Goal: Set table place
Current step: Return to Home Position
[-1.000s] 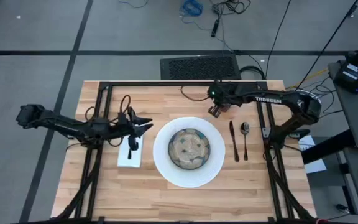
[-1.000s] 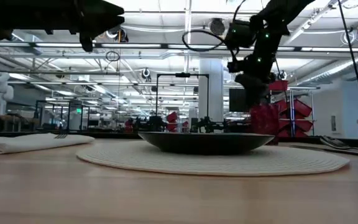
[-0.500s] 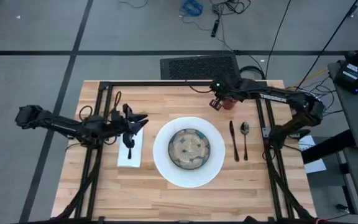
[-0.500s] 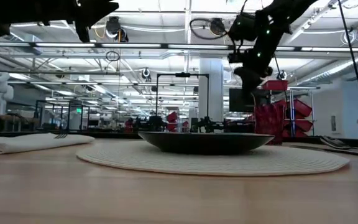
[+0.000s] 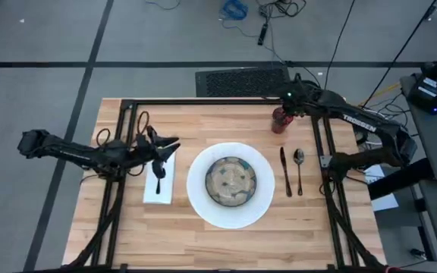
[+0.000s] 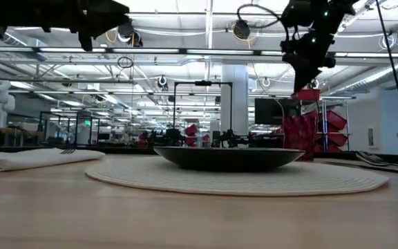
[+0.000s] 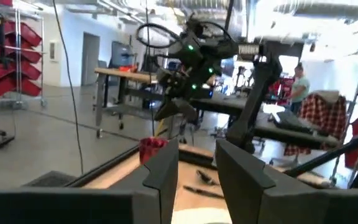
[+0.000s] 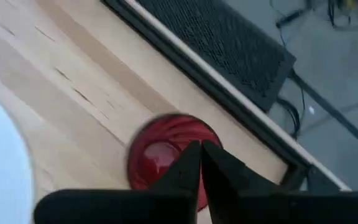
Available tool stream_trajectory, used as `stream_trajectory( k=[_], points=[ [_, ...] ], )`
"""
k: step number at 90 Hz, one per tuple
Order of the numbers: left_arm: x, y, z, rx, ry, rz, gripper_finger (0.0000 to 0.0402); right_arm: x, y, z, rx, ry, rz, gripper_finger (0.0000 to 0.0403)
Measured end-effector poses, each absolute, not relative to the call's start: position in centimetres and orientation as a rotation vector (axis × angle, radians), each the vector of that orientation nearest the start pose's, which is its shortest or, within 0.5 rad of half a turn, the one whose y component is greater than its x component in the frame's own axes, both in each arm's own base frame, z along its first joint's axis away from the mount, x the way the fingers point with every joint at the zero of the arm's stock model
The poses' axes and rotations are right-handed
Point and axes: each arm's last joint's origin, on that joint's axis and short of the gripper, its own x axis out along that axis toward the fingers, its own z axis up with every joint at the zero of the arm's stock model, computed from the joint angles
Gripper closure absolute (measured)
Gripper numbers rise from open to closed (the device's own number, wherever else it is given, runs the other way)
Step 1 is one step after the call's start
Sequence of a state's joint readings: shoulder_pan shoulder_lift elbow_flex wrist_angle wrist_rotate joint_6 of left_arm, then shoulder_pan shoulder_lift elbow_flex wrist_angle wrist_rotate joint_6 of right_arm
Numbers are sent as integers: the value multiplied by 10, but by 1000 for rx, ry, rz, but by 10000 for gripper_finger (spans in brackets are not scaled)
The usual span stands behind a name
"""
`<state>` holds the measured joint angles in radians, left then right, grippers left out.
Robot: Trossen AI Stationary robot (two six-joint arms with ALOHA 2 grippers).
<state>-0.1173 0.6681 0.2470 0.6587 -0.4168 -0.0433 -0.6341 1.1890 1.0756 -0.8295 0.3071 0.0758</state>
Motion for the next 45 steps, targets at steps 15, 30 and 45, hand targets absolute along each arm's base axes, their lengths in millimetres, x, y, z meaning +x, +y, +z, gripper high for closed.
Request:
stream_trajectory(
  k=[15,30,45],
  points=[
    [132,-1,252,-130,-275,319,308,170,-126,323,219,789,-822,403],
    [114,8,252,-173,-263,374,308,167,-103,318,200,636,-679,403],
    [102,11,251,-174,-264,402,308,159,-74,304,208,527,-583,403]
  ],
)
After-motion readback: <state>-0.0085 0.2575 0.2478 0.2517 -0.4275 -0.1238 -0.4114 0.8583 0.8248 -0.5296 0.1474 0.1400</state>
